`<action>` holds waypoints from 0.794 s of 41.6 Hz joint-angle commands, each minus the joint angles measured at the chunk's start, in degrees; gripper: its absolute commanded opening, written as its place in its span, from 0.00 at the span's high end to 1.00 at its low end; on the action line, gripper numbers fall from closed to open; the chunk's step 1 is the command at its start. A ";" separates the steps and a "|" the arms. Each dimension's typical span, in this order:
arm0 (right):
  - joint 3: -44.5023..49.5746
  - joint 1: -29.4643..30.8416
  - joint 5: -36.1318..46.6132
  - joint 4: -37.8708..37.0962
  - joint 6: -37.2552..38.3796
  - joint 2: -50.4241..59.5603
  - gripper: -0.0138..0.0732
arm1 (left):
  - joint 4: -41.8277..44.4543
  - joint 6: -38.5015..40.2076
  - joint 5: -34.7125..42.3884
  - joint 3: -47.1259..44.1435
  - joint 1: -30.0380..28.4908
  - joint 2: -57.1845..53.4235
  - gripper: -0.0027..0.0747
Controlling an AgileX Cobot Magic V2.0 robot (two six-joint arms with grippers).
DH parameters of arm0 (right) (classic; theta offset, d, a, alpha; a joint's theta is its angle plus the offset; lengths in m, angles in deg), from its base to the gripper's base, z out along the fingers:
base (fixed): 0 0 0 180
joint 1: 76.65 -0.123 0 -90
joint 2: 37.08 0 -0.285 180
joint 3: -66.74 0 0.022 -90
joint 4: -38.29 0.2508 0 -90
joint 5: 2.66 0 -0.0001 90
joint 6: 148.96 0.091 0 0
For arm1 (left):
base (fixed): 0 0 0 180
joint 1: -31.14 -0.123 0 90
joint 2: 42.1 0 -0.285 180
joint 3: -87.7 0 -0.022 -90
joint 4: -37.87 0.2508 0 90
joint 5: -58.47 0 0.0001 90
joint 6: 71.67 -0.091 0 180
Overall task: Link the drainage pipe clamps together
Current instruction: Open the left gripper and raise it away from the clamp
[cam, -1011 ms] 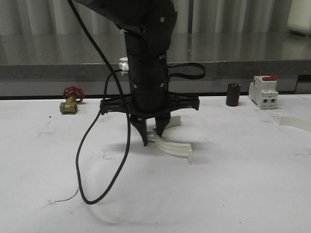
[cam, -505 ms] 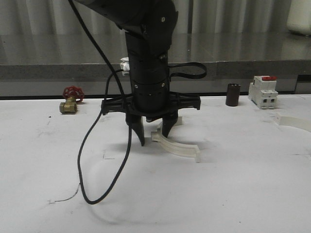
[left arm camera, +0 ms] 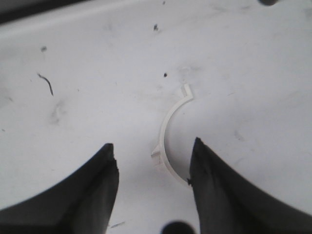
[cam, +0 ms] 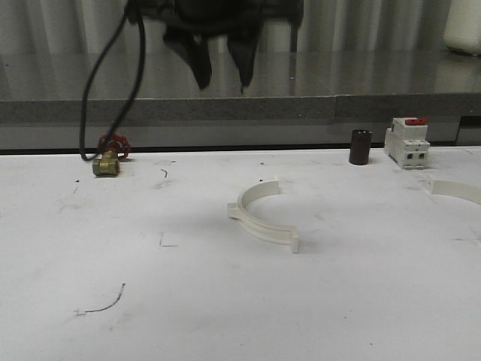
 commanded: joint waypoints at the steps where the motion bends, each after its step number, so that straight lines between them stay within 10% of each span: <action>1: -1.86 0.26 2.91 -0.75 -0.35 -0.02 0.33 | 0.46 -5.83 0.86 -0.06 1.97 -9.51 0.53; 33: -1.86 0.26 2.91 -0.75 -0.35 -0.02 0.33 | 2.18 -11.24 19.61 -54.52 1.45 -64.57 0.53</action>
